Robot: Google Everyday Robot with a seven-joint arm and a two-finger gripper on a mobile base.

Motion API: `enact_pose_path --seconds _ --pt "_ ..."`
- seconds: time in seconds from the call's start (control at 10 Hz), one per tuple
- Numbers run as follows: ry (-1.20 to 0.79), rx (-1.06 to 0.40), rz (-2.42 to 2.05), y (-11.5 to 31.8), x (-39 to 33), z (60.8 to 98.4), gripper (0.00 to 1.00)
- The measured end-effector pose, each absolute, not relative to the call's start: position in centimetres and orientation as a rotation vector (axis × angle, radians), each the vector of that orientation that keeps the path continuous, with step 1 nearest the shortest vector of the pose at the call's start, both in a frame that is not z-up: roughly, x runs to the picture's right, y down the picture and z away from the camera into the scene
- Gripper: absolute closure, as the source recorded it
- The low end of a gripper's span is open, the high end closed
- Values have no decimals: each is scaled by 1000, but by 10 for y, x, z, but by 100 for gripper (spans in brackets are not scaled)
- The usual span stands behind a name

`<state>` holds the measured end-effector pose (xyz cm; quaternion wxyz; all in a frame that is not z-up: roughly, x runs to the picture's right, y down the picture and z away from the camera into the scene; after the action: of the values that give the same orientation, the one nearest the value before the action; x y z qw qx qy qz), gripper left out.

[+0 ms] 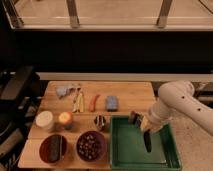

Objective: Wipe tray with brush

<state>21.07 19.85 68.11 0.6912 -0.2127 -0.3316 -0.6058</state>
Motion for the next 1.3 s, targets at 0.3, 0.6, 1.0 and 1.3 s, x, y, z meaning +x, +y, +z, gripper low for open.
enact_pose_path --seconds 0.3,0.6,1.0,1.3 --pt "-766 -504 -1568 208 200 673 100" --pt "-789 -537 -1625 221 200 667 100" --pt "-822 -584 -1570 251 218 678 100" --pt "-805 -623 -1507 269 235 683 100"
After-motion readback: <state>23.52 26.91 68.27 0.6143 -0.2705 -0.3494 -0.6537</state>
